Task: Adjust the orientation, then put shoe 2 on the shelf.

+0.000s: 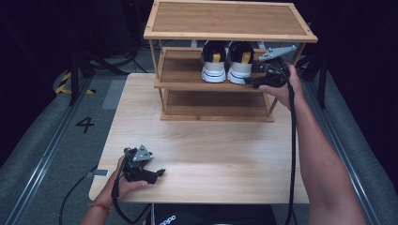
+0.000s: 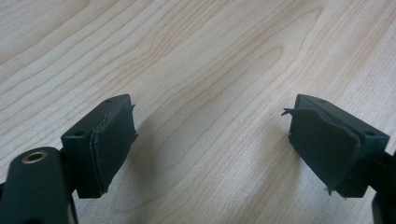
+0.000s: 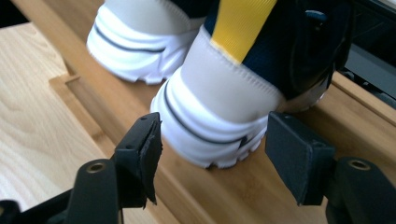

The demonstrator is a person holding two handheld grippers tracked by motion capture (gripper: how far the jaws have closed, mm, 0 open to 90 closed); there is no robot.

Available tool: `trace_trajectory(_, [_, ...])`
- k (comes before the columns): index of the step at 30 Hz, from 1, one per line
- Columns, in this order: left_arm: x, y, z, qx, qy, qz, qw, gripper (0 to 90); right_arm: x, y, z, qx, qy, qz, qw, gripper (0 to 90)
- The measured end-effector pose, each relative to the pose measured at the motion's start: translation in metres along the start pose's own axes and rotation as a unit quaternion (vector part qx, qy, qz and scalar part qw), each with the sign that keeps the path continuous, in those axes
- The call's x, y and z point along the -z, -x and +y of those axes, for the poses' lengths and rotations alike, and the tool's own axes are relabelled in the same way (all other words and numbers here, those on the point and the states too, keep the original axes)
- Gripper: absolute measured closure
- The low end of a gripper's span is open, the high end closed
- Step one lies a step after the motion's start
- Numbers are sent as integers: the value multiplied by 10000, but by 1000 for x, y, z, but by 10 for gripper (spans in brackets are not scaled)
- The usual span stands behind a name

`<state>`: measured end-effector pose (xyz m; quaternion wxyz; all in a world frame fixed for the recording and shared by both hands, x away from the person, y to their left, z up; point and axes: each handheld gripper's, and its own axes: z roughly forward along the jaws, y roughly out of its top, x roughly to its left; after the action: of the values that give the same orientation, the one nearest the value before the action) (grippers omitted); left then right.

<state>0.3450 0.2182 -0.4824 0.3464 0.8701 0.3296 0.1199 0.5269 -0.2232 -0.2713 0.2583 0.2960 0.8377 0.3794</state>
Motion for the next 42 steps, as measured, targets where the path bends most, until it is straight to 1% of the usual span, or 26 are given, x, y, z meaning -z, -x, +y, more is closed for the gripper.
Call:
trace_trajectory(2, [0, -1, 0, -49, -6, 23, 10000, 149, 3, -3, -5, 39, -34, -7, 10000, 361])
trace_trajectory(4, [0, -1, 1, -56, 5, 22, 10000, 149, 7, -8, -9, 150, -122, -54, 9998, 357])
trace_trajectory(5, [-1, 0, 1, -18, 13, -7, 10000, 149, 9, -9, -11, 174, -151, -44, 9997, 357])
trace_trajectory(6, [-1, -1, 1, -37, 10, 6, 10000, 149, 11, -11, -13, 225, -177, -32, 9996, 357])
trace_trajectory(7, [-1, 0, 1, -3, 17, -8, 10000, 149, 14, -12, -16, 270, -222, -58, 9994, 357])
trace_trajectory(10, [-1, 0, 1, -6, 19, -18, 10000, 148, 18, -14, -20, 333, -270, -52, 9991, 357])
trace_trajectory(11, [-1, 0, 1, -7, 20, -17, 10000, 148, 22, -17, -26, 396, -325, -51, 9987, 356])
trace_trajectory(12, [-1, 0, 1, -8, 18, -16, 10000, 148, 22, -17, -26, 396, -325, -51, 9987, 356])
trace_trajectory(14, [-1, 0, 1, -4, 21, -16, 10000, 148, 27, -20, -34, 467, -405, -49, 9981, 352])
trace_trajectory(16, [-1, 0, 1, 2, 21, -17, 10000, 149, 28, -21, -36, 479, -417, -60, 9980, 353])
trace_trajectory(18, [-2, 0, 1, 11, 10, -15, 10000, 148, 32, -22, -42, 520, -448, -47, 9976, 352])
trace_trajectory(19, [-2, 0, 1, 9, 9, -15, 10000, 148, 36, -25, -47, 536, -484, -80, 9974, 352])
trace_trajectory(21, [-2, 0, 1, 13, 11, -15, 10000, 148, 37, -25, -50, 535, -495, -77, 9973, 352])
trace_trajectory(22, [-2, 0, 1, 12, 10, -13, 10000, 148, 38, -26, -53, 580, -514, -61, 9970, 351])
trace_trajectory(23, [-2, 0, 1, 20, 12, -8, 10000, 148, 41, -27, -59, 596, -545, -51, 9967, 349])
trace_trajectory(25, [-2, 0, 1, 18, 12, -7, 10000, 149, 41, -27, -62, 598, -554, -61, 9967, 349])
trace_trajectory(29, [-2, 0, 1, 24, 13, -5, 10000, 148, 45, -29, -76, 569, -656, -63, 9962, 347])
trace_trajectory(31, [-2, 0, 1, 27, 12, 1, 10000, 149, 46, -31, -83, 608, -723, -96, 9955, 346])
trace_trajectory(33, [-2, 0, 1, 30, 12, 6, 10000, 149, 48, -33, -90, 575, -742, -78, 9955, 346])
trace_trajectory(37, [-2, 0, 1, 34, 12, 23, 10000, 149, 50, -37, -101, 602, -829, -116, 9947, 345])
trace_trajectory(40, [-2, 0, 1, 33, 20, 16, 10000, 149, 50, -39, -110, 610, -888, -88, 9941, 345])
trace_trajectory(42, [-1, 0, 1, 34, 5, 24, 10000, 149, 50, -40, -113, 602, -899, -91, 9941, 345])
